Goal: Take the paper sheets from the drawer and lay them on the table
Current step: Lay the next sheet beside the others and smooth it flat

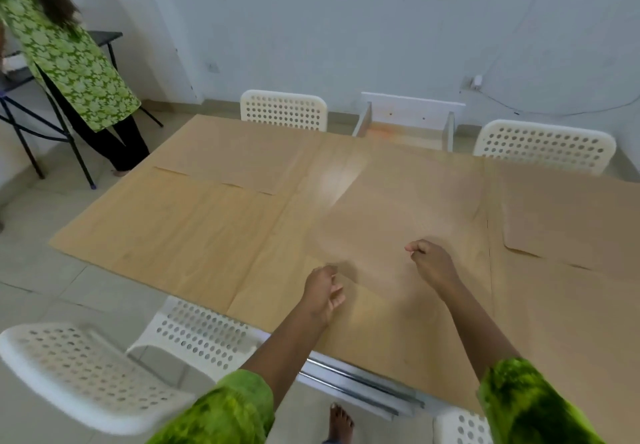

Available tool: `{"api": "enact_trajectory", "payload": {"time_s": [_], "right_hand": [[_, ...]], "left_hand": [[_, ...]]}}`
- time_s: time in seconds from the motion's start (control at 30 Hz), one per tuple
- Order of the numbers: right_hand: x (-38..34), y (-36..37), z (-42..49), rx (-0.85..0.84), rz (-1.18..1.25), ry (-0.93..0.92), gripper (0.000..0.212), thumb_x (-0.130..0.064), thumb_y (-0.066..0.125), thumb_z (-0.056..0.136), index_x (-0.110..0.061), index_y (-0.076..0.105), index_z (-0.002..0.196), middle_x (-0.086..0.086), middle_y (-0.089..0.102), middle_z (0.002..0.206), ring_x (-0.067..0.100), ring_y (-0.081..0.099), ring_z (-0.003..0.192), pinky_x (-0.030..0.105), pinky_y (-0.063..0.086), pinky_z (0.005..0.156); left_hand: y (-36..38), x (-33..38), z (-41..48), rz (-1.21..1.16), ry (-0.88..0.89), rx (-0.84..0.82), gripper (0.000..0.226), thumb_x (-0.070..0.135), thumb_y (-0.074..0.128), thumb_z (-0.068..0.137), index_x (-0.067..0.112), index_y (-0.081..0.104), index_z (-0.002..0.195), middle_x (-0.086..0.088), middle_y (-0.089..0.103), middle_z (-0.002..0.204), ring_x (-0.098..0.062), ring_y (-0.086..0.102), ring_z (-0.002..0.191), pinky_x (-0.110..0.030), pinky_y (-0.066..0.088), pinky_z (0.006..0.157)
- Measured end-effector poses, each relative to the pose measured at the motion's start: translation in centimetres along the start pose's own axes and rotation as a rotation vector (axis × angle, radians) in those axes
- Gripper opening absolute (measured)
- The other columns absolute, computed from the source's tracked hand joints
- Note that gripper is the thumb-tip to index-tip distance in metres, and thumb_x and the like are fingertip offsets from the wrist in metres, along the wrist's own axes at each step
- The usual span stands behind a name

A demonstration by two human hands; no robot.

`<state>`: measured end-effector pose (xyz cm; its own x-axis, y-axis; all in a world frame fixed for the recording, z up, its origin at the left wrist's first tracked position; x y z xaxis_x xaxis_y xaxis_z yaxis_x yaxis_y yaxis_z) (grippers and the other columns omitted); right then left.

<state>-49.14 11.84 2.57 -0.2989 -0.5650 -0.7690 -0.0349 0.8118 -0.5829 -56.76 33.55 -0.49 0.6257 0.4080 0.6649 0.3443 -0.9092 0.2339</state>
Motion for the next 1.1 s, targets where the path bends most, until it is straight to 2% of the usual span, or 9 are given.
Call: {"api": "enact_trajectory", "payload": {"time_s": [0.1,0.2,0.3,0.37,0.47,0.67,0.77,0.93,1.1], "right_hand": [[-0.3,0.4,2.8,-0.033,-0.203,-0.036,0.035,-0.011,0.045,0.091,-0.011,0.059,0.123,0.01,0.054,0.134,0.028,0.043,0.128,0.035,0.031,0.107],[0.2,1.4,3.4,-0.133,-0.358,-0.024,0.039,-0.019,0.045,0.091,-0.019,0.052,0.13,0.006,0.044,0.142,0.029,0.037,0.131,0.04,0.031,0.11],[0.1,1.9,3.1,-0.168,-0.53,-0.068,0.039,-0.022,0.043,0.092,-0.021,0.05,0.131,0.004,0.037,0.146,0.029,0.035,0.131,0.038,0.033,0.108],[0.0,2.0,2.9,-0.169,-0.564,-0.071,0.038,-0.021,0.043,0.092,-0.021,0.051,0.129,0.005,0.035,0.147,0.031,0.034,0.131,0.038,0.033,0.106],[0.0,2.0,3.1,-0.183,-0.553,-0.07,0.038,-0.021,0.044,0.092,-0.022,0.053,0.128,0.004,0.034,0.148,0.028,0.033,0.133,0.035,0.03,0.107],[-0.2,1.7,2.6,-0.173,-0.474,-0.049,0.041,-0.02,0.046,0.091,-0.021,0.05,0.132,0.003,0.032,0.15,0.027,0.03,0.135,0.034,0.026,0.11],[-0.1,1.6,2.6,-0.176,-0.451,-0.042,0.042,-0.02,0.045,0.093,-0.022,0.048,0.134,0.003,0.03,0.152,0.026,0.027,0.137,0.034,0.023,0.11],[-0.3,1.6,2.4,-0.188,-0.434,-0.039,0.042,-0.022,0.046,0.093,-0.023,0.047,0.135,0.002,0.027,0.152,0.026,0.026,0.138,0.035,0.022,0.111],[-0.4,1.0,2.2,-0.227,-0.152,-0.015,0.043,-0.017,0.049,0.094,-0.015,0.044,0.137,0.007,0.032,0.15,0.023,0.029,0.138,0.031,0.024,0.109]], "left_hand": [[1.1,0.0,1.4,-0.112,-0.051,0.004,0.012,0.017,0.044,0.092,0.017,0.053,0.1,0.0,0.047,0.095,-0.013,0.047,0.074,-0.03,0.04,0.071],[2.0,0.5,1.6,-0.163,-0.089,0.013,0.027,0.019,0.045,0.093,0.012,0.053,0.118,-0.004,0.047,0.119,-0.021,0.049,0.114,-0.037,0.038,0.094],[2.8,1.3,1.4,-0.194,-0.118,0.057,0.03,0.018,0.046,0.093,0.011,0.051,0.122,-0.012,0.04,0.139,-0.025,0.04,0.128,-0.04,0.035,0.1],[3.1,1.5,2.3,-0.166,-0.113,0.096,0.053,0.023,0.058,0.083,0.009,0.045,0.132,-0.013,0.035,0.148,-0.029,0.037,0.135,-0.039,0.039,0.097],[1.8,-0.2,6.7,-0.196,-0.095,0.225,0.076,0.024,0.068,0.051,0.004,0.048,0.122,-0.018,0.049,0.134,-0.038,0.058,0.109,-0.043,0.054,0.078],[2.4,2.6,3.5,-0.347,-0.119,0.303,0.044,0.015,0.058,0.081,0.019,0.032,0.116,-0.011,0.032,0.136,-0.036,0.042,0.12,-0.05,0.047,0.081],[3.1,2.8,3.7,-0.394,-0.142,0.239,0.035,0.016,0.059,0.083,0.016,0.037,0.111,-0.011,0.04,0.122,-0.031,0.049,0.1,-0.038,0.05,0.067],[6.1,3.0,3.1,-0.125,-0.109,-0.038,0.006,0.017,0.057,0.087,0.015,0.057,0.081,-0.001,0.054,0.075,-0.012,0.048,0.061,-0.021,0.031,0.047],[6.7,3.3,3.9,0.153,-0.002,-0.012,0.024,-0.001,0.04,0.092,0.008,0.056,0.107,-0.004,0.057,0.08,-0.015,0.051,0.064,-0.026,0.046,0.054]]}}
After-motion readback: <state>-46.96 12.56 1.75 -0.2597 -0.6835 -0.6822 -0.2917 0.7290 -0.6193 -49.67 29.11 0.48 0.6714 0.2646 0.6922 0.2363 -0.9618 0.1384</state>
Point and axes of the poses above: each hand's wrist, its own z-axis towards the middle knuckle, its own y-axis out of the palm, x = y × z, the point moved 9 cm from there along z, towards the middle knuckle
